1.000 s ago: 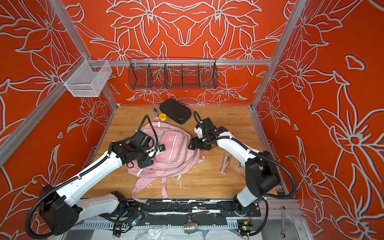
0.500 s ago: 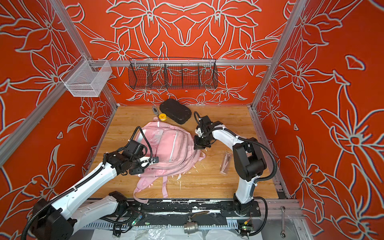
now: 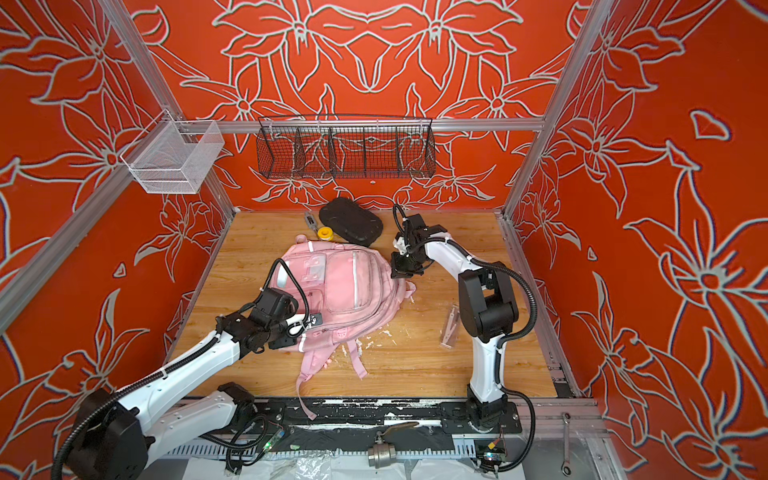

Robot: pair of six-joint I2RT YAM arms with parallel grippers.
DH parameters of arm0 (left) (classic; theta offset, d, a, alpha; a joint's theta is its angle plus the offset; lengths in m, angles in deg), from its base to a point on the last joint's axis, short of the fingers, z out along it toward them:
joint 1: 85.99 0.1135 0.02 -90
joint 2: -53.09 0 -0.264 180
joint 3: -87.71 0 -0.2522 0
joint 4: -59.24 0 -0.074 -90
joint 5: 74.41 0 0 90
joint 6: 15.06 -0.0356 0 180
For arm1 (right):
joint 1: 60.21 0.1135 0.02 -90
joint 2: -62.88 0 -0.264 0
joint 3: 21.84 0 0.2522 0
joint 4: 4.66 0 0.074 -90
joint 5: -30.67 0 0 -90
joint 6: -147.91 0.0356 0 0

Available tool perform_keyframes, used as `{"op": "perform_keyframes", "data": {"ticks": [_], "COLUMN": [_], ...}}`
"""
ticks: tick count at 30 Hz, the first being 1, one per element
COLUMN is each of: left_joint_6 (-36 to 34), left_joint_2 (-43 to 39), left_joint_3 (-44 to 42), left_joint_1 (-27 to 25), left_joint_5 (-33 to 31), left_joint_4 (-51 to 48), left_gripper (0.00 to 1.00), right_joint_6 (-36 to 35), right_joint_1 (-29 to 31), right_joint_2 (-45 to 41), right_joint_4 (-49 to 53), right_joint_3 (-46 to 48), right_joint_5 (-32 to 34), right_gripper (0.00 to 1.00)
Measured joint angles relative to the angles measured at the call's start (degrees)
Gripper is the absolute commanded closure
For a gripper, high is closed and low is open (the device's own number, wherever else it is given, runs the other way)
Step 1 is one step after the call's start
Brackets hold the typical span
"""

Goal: Pack the student bag
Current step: 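Release the sharpener and withdraw the right gripper while the left grips the compartment edge, then move the right gripper to the zipper pull near the left gripper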

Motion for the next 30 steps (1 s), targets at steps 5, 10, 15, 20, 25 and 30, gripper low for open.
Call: {"op": "perform_keyframes", "data": {"ticks": [5, 10, 15, 20, 25, 30], "left_joint_6": [1.11, 2.14, 6.34, 11.69, 15.13, 20.72], "left_joint_2": [0.46, 1.88, 5.25, 9.42, 9.97, 6.69], "left_joint_3": [0.0, -1.44, -2.08, 0.61, 4.72, 10.05], "left_joint_1": [-1.4, -1.97, -1.97, -2.03, -2.73, -2.78], "left_joint_5": [4.17, 5.68, 4.81, 4.22, 4.83, 9.31], "left_joint_4": [1.53, 3.13, 6.29, 7.5, 3.72, -3.02], "left_gripper": [0.32, 0.31, 0.36, 0.83, 1.0, 1.0], "right_joint_6": [-0.02, 0.0, -0.11, -0.24, -0.72, -2.29], "right_joint_1": [0.0, 0.0, 0.0, 0.0, -0.02, 0.02], "right_joint_2": [0.0, 0.0, 0.0, -0.09, -2.32, -8.96], "right_joint_4": [0.02, 0.02, 0.02, -0.2, -2.58, -4.94], "right_joint_3": [0.0, 0.0, 0.0, 0.02, 2.01, 4.31], "right_joint_5": [0.15, 0.2, 0.39, 0.48, 0.9, 3.23], "right_gripper": [0.99, 0.97, 0.96, 0.94, 0.79, 0.63]}}
